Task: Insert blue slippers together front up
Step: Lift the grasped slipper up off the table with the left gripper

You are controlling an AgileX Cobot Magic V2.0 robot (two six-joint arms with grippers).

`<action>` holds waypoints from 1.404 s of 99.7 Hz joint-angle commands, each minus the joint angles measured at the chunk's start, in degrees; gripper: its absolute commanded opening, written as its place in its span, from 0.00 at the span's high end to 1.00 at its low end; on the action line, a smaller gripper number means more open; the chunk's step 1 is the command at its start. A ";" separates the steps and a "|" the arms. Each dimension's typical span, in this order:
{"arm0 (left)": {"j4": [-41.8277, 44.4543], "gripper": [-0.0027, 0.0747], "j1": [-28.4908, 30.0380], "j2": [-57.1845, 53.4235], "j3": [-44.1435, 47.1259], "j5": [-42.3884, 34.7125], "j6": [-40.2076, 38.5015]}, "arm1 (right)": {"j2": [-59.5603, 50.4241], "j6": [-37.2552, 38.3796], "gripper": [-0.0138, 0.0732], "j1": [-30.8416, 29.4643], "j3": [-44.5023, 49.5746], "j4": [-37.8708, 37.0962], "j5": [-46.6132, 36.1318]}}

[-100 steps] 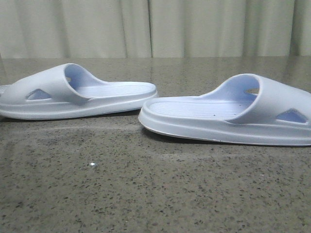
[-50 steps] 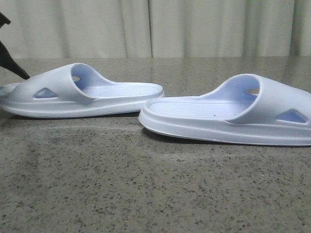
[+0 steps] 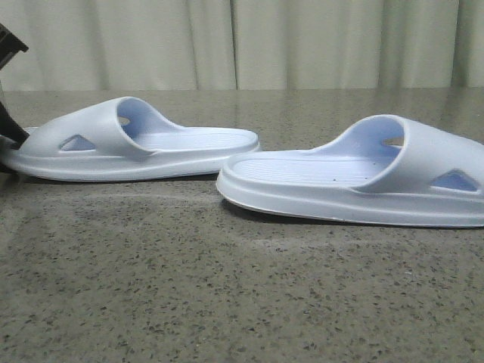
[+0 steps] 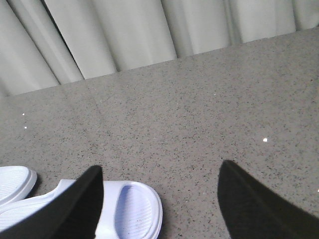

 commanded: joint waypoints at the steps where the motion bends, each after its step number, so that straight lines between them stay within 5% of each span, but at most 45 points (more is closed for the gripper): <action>1: -0.88 0.94 -0.74 -0.80 -0.95 0.83 -0.12 | 1.17 -0.05 0.35 -0.34 -1.85 0.21 -4.47; 47: -0.56 0.94 -0.74 -3.45 -1.29 1.03 1.71 | 1.17 -0.05 0.35 -0.34 -1.85 0.21 -3.86; 110: -1.11 0.94 -0.74 -31.86 -1.39 8.62 1.20 | 1.17 -0.05 0.35 -0.34 -1.85 0.21 -4.80; 140: -1.33 0.94 -0.74 -38.40 -1.39 9.45 1.20 | 13.86 5.41 0.35 -0.34 -1.75 0.35 -5.29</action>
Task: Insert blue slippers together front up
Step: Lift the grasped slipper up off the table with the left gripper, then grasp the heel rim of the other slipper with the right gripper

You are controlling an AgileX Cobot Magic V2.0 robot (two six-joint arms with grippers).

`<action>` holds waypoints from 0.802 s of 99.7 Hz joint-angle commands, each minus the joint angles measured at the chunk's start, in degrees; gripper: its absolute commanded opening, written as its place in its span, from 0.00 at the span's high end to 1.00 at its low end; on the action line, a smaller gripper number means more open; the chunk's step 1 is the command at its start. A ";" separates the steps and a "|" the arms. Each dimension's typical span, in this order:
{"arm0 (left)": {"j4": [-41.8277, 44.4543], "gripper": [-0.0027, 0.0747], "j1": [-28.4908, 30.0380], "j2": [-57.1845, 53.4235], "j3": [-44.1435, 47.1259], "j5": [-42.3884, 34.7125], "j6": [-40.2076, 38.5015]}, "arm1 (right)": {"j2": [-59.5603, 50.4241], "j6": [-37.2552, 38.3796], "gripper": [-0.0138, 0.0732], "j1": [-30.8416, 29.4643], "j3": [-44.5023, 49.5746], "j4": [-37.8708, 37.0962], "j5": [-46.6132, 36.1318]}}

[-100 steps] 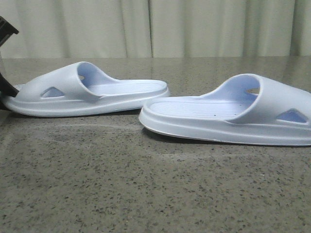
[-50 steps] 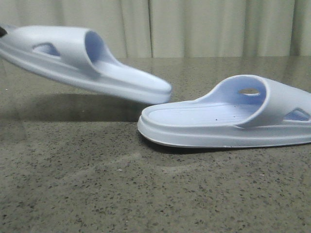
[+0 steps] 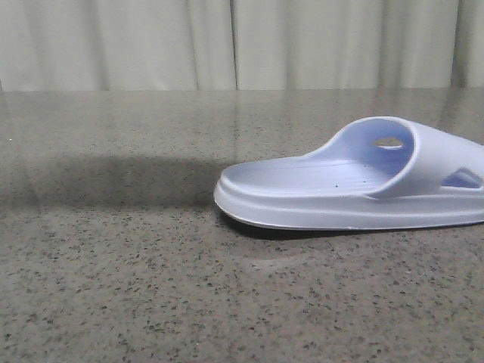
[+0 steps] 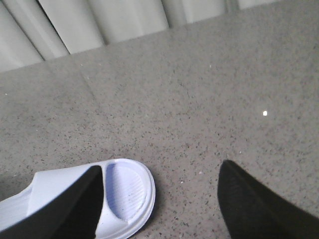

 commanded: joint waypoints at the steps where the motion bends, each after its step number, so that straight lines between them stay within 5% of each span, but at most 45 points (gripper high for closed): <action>1: -1.44 0.94 -0.51 -0.20 -1.52 -1.41 -0.42 | 5.50 3.12 0.35 -0.34 -1.75 0.45 -4.86; 34: -1.44 0.94 -0.51 -0.20 -1.52 -0.27 -0.42 | 22.55 3.36 0.35 -0.34 -1.75 14.91 -7.02; 80: -1.44 0.94 -0.51 -0.20 -1.52 0.39 -0.42 | 31.69 3.36 0.35 -0.23 -1.85 19.81 -9.14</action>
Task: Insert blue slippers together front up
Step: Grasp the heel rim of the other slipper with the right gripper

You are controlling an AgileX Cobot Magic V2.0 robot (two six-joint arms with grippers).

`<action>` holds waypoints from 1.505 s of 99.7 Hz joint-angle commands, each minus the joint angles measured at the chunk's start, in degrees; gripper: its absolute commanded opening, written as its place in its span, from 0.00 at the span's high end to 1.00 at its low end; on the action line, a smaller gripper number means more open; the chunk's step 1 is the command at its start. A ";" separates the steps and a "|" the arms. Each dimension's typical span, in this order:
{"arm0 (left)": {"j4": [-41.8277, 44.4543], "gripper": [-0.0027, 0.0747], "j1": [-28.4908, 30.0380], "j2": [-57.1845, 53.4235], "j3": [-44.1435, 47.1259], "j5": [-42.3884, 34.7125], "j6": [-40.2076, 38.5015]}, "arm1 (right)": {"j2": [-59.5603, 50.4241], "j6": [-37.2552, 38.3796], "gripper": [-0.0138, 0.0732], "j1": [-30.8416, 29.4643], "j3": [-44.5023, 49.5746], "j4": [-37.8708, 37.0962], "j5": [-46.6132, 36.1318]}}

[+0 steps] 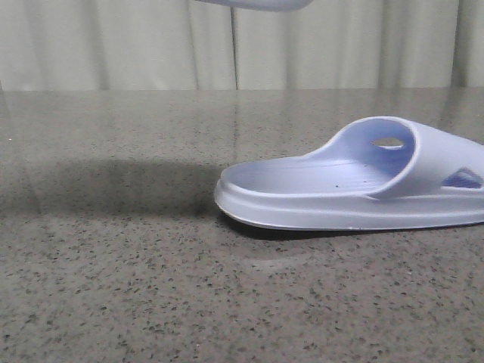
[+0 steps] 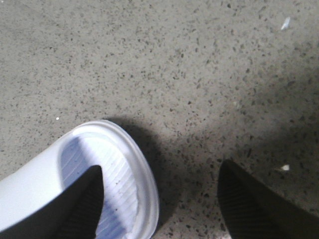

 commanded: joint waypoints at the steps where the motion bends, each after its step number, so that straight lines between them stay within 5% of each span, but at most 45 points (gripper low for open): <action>1: -1.75 0.94 -0.51 -0.20 -1.52 -2.10 -0.42 | 0.59 0.03 0.35 -0.23 -1.85 1.49 -3.57; 117: -2.14 0.94 -0.51 -0.20 -1.52 -2.05 -0.42 | 7.82 0.03 0.36 8.74 -1.96 4.66 -9.30; 150: -2.14 0.94 -0.51 -0.20 -1.52 -2.05 -0.42 | 7.82 0.03 0.72 8.74 -1.96 4.66 -9.06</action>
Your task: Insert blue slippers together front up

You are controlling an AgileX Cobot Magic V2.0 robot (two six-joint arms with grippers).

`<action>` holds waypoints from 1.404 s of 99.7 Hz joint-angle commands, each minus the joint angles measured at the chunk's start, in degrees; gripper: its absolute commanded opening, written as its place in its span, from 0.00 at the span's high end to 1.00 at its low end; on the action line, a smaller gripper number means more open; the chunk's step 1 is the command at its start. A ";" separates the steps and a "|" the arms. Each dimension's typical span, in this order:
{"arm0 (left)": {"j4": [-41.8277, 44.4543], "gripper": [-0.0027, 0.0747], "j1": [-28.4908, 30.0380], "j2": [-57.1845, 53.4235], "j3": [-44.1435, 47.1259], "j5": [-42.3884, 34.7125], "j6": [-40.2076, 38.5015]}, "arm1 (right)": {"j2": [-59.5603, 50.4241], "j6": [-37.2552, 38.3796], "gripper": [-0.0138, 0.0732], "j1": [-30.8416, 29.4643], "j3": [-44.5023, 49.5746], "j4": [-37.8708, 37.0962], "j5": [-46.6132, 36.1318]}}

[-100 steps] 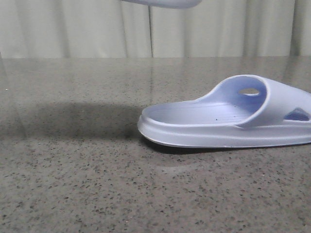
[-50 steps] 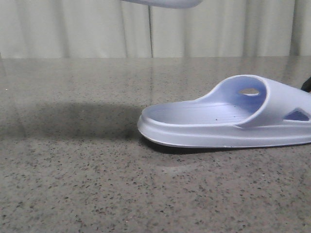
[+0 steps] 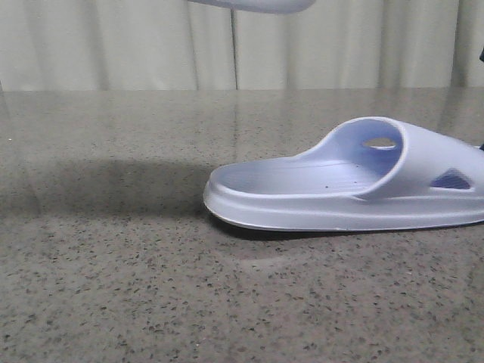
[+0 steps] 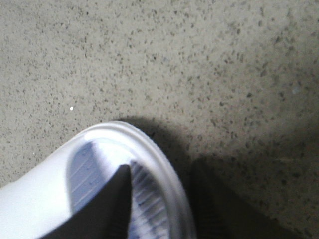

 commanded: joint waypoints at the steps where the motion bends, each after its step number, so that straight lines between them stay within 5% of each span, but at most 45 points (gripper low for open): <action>1: -2.18 0.94 -0.40 -0.20 -1.52 -2.18 -0.32 | -0.57 -0.10 0.73 0.19 -1.11 0.62 -1.49; 24: -2.29 0.94 -0.40 -0.20 -1.52 -2.18 -0.32 | -0.57 -1.16 0.96 0.19 -1.11 0.62 -3.44; 88: -4.33 0.94 -0.40 -0.20 -1.52 -2.38 -0.42 | -15.11 -1.16 0.96 0.19 -1.11 0.62 -33.25; 140: -10.08 0.94 -0.40 9.14 -1.52 -1.78 -0.42 | -36.05 1.62 0.96 0.19 -1.11 5.29 -20.83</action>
